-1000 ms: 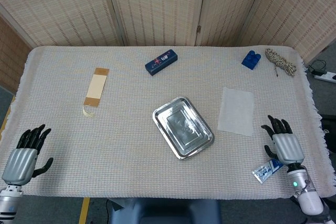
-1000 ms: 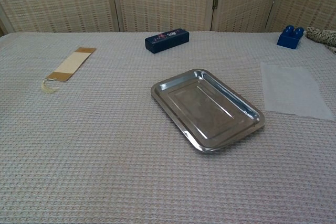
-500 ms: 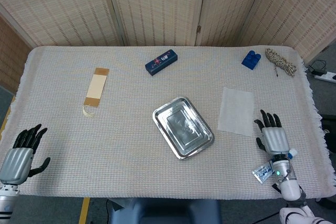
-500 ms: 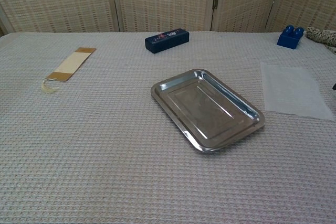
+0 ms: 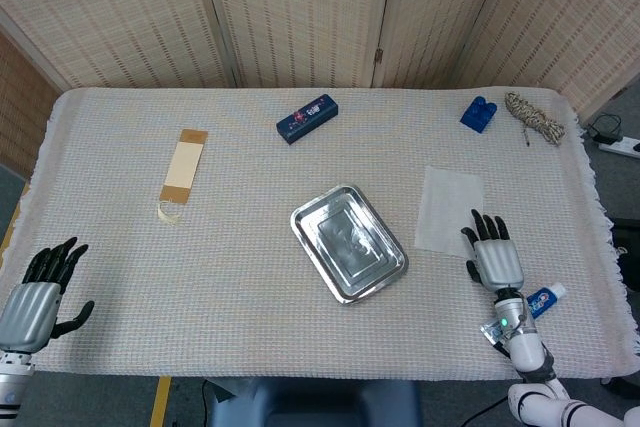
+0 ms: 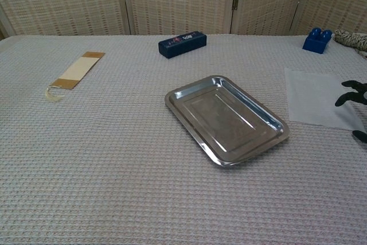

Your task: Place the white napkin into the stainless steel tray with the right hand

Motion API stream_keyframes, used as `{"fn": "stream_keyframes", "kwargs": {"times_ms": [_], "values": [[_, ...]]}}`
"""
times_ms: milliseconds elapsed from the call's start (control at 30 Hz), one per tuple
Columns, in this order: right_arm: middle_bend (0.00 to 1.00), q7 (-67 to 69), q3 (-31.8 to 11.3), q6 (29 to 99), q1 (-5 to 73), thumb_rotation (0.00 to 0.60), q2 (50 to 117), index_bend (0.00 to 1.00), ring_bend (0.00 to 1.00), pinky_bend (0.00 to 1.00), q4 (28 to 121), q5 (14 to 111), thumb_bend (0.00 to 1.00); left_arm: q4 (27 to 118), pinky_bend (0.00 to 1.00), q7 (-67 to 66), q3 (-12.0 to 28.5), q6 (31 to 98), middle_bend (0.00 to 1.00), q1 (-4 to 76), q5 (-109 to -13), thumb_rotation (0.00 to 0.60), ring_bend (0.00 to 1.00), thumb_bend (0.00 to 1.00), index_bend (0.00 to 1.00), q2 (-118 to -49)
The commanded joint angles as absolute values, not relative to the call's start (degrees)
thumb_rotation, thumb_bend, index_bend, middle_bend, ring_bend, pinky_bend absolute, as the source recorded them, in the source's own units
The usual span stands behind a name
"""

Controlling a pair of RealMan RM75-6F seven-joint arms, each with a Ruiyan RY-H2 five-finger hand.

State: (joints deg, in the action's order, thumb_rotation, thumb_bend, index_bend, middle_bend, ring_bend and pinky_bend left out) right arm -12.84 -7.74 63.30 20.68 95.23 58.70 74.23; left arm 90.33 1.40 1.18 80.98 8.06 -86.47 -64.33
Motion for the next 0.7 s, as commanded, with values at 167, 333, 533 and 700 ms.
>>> {"fn": "stream_keyframes", "kwargs": {"times_ms": [167, 333, 533, 700], "values": [[0.0, -13.84, -8.17, 62.89, 21.61, 0.6, 97.01, 0.26, 0.0, 0.0, 56.35, 73.66, 0.45, 90.26, 0.0, 1.64, 1.14, 81.2, 0.0, 8.04, -86.72, 0.6, 0.0, 0.4, 0.0, -64.29], [0.0, -14.54, -8.27, 61.98, 22.38, 0.6, 97.85, 0.28, 0.0, 0.0, 55.25, 73.32, 0.45, 90.11, 0.0, 1.84, 1.24, 81.34, 0.0, 8.0, -86.59, 0.6, 0.0, 0.4, 0.0, -64.27], [0.01, -15.73, -8.2, 61.97, 22.95, 0.6, 99.15, 0.37, 0.0, 0.0, 52.61, 73.3, 0.45, 89.55, 0.0, 2.46, 1.48, 82.28, 0.0, 7.87, -87.01, 0.6, 0.0, 0.4, 0.0, -64.56], [0.04, -14.9, -8.37, 61.5, 23.1, 0.6, 99.77, 0.48, 0.0, 0.0, 51.41, 72.94, 0.45, 89.18, 0.0, 2.84, 1.49, 82.5, 0.0, 7.83, -87.15, 0.6, 0.0, 0.4, 0.0, -64.68]]}}
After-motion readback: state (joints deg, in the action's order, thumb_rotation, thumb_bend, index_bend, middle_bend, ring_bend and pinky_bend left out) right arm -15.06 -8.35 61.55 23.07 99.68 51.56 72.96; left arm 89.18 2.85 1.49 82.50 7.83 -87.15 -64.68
